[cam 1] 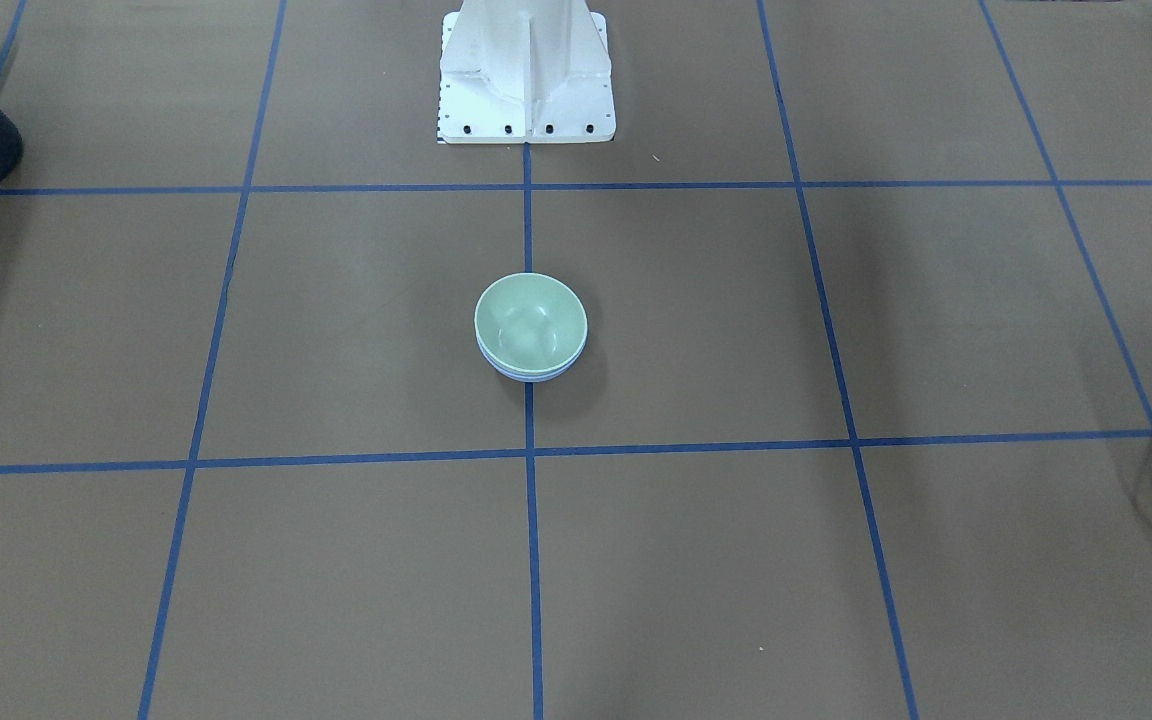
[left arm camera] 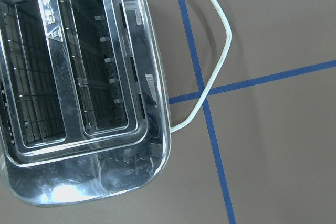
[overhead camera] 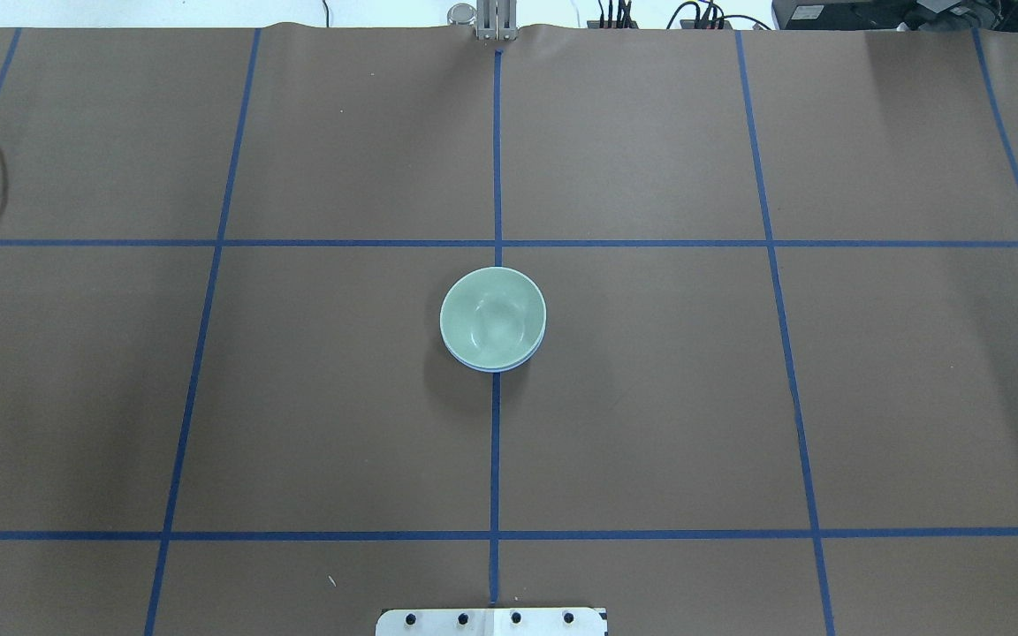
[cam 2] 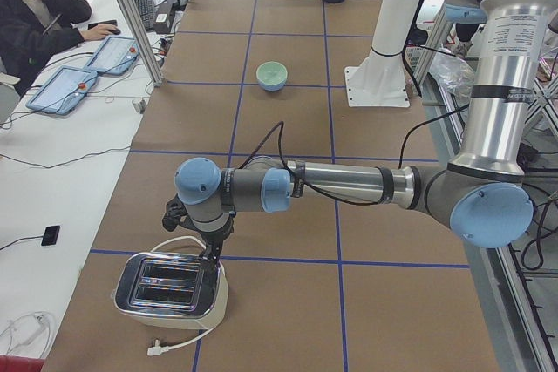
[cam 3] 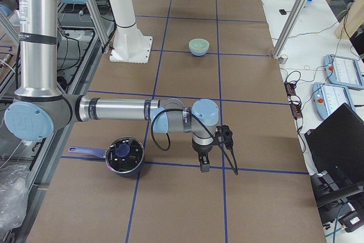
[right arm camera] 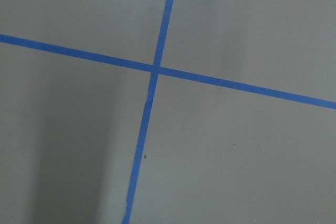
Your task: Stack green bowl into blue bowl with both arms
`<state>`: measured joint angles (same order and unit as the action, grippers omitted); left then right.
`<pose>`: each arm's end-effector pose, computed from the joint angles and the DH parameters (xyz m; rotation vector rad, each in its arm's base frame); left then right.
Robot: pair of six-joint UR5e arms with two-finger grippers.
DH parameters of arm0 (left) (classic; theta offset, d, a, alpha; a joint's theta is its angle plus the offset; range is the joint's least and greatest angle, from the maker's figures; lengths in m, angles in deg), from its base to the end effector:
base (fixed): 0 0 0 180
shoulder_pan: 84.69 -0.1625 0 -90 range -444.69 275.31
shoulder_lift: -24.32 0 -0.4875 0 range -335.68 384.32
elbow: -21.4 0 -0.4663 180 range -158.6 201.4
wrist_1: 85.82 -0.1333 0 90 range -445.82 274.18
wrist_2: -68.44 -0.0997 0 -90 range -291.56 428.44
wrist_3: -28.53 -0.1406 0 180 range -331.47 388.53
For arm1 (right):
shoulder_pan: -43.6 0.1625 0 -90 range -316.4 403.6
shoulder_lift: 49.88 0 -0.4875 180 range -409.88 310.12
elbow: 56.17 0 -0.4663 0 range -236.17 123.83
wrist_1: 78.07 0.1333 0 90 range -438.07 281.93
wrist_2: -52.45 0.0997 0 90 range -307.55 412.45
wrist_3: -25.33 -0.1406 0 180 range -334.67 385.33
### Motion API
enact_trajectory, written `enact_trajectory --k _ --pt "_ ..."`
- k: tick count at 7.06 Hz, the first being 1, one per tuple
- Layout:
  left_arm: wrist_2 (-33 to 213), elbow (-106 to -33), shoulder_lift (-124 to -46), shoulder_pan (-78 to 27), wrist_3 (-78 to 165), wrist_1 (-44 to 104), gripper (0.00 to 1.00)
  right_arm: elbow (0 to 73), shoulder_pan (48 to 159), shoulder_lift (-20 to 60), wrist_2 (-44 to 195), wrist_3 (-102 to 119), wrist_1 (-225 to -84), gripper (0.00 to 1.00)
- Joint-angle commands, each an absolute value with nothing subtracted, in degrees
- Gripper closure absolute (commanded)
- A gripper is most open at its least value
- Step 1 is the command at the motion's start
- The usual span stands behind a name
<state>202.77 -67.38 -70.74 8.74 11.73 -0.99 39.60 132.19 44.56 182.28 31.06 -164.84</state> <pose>-0.0712 -0.6024 0.7197 0.1144 0.7670 0.2126 0.0300 -0.5373 0.7374 0.1026 -0.6921 -0.1472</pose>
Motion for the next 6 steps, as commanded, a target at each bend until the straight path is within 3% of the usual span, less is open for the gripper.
enact_trajectory --k 1,6 --pt "202.7 -70.0 -68.8 8.7 11.7 -1.0 0.01 40.7 132.2 44.7 186.3 30.1 -164.8 0.00" --pt "202.7 -70.0 -68.0 8.7 11.8 -1.0 0.01 40.8 132.2 44.7 186.2 30.1 -164.7 0.00"
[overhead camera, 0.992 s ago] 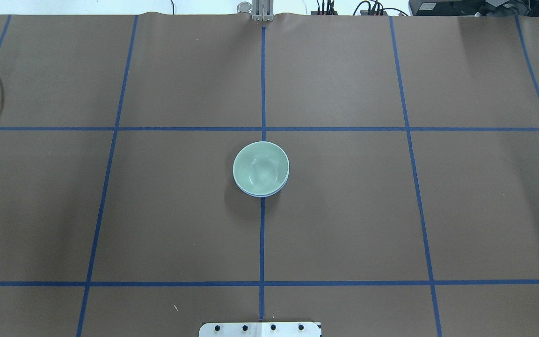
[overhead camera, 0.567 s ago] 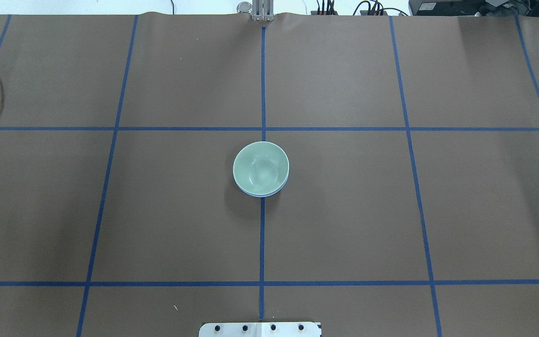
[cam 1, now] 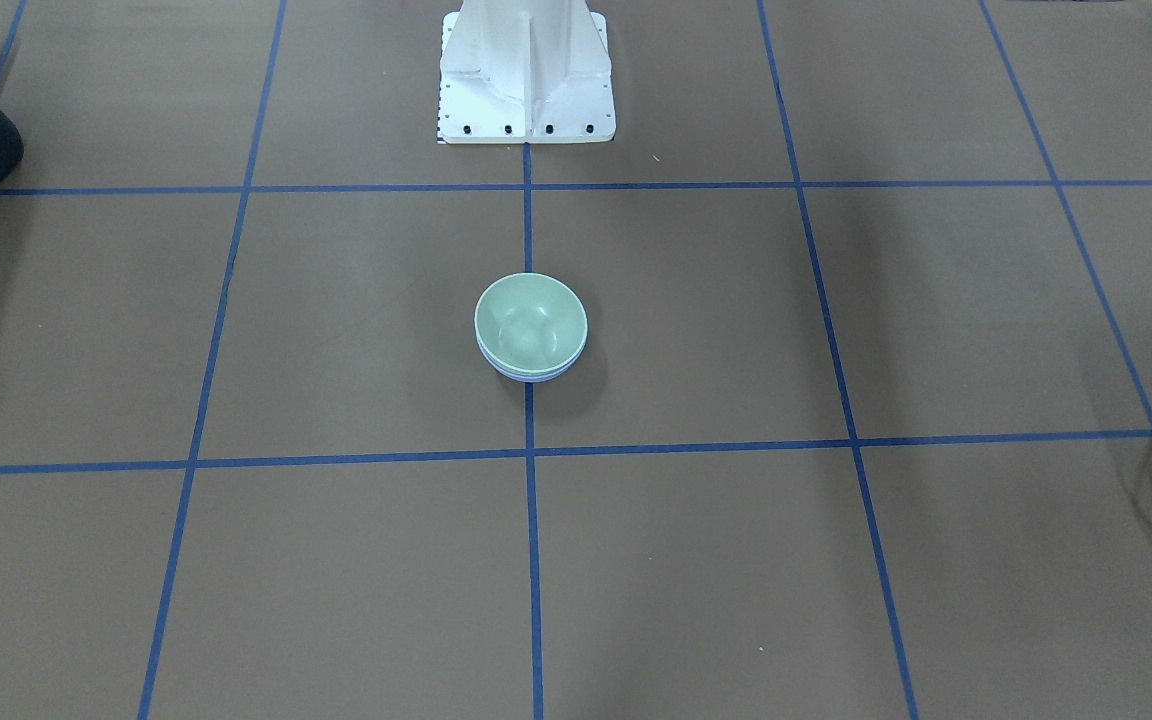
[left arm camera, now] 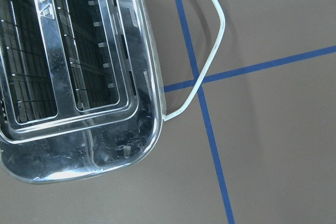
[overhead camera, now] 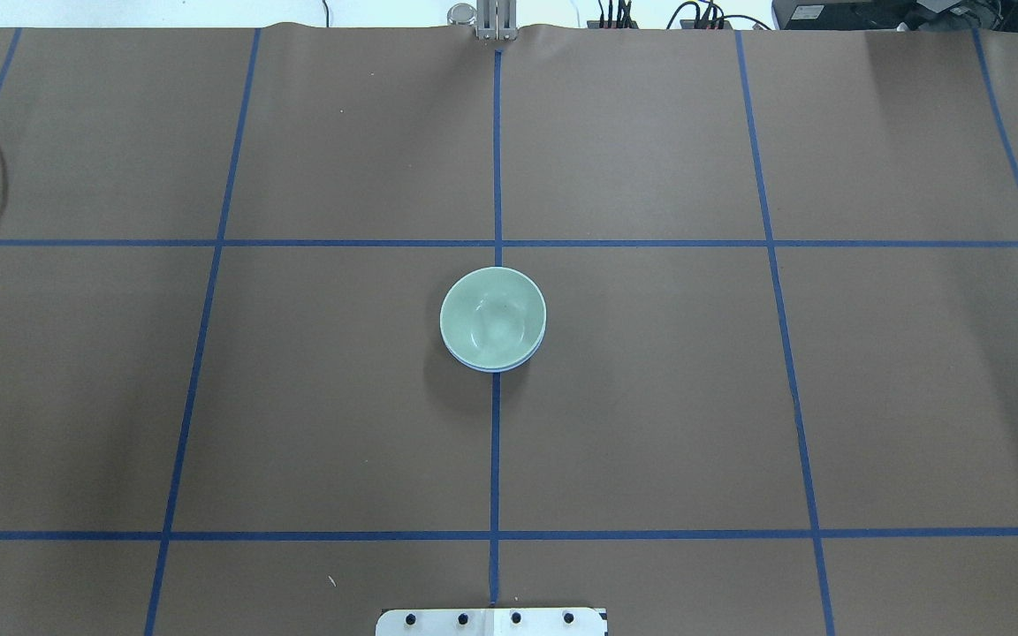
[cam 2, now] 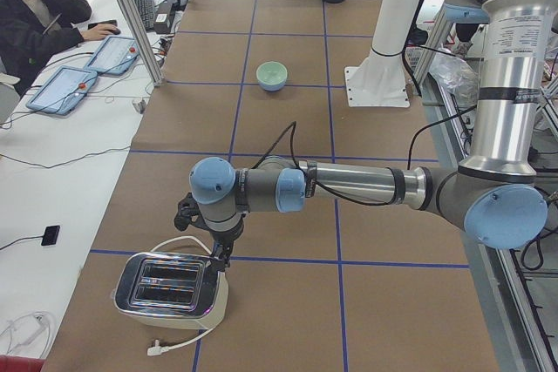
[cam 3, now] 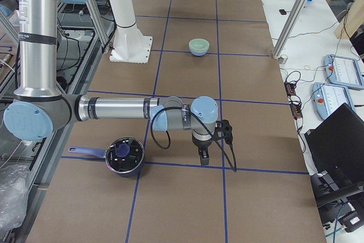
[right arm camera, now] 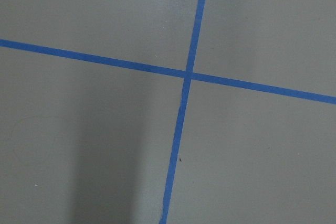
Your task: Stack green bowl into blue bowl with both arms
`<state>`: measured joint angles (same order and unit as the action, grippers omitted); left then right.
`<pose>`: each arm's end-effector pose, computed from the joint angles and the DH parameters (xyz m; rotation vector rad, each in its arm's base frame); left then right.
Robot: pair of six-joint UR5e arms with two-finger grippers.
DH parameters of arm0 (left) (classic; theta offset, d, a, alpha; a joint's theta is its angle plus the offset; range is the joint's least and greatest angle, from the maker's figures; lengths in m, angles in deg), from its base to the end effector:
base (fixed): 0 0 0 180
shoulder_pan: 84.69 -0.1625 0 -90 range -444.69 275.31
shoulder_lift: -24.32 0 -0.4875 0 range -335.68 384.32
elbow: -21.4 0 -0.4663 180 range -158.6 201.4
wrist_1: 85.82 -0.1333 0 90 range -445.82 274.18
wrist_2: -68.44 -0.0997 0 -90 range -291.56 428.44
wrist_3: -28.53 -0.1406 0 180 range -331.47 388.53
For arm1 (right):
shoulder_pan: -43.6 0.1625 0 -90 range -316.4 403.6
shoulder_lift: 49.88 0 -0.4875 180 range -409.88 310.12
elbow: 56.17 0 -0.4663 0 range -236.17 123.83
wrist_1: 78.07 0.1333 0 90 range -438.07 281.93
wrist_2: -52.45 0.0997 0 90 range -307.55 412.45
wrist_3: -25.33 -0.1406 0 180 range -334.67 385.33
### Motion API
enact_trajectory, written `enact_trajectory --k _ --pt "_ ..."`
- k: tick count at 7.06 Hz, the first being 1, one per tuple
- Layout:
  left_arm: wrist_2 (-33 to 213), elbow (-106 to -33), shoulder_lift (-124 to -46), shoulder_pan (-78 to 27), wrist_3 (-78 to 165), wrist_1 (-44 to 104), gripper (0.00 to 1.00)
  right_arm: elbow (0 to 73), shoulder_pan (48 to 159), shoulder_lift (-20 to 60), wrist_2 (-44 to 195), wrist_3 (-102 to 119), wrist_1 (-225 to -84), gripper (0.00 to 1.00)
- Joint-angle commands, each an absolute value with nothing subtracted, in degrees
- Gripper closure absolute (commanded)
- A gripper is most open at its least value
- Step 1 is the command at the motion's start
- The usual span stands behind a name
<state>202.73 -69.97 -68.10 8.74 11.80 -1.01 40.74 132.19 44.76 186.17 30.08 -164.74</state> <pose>-0.0699 -0.5799 0.7218 0.1127 0.7666 0.2110 0.0229 -0.5364 0.7213 0.1152 -0.7600 -0.1395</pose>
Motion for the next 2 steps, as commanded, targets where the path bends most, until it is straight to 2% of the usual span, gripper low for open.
enact_trajectory --k 1,2 --pt "202.7 -69.9 -68.0 8.7 11.9 -1.0 0.01 40.8 132.2 44.7 186.3 30.1 -164.7 0.00" --pt "202.7 -69.9 -68.0 8.7 12.1 -1.0 0.01 40.8 132.2 44.7 186.3 30.1 -164.7 0.00"
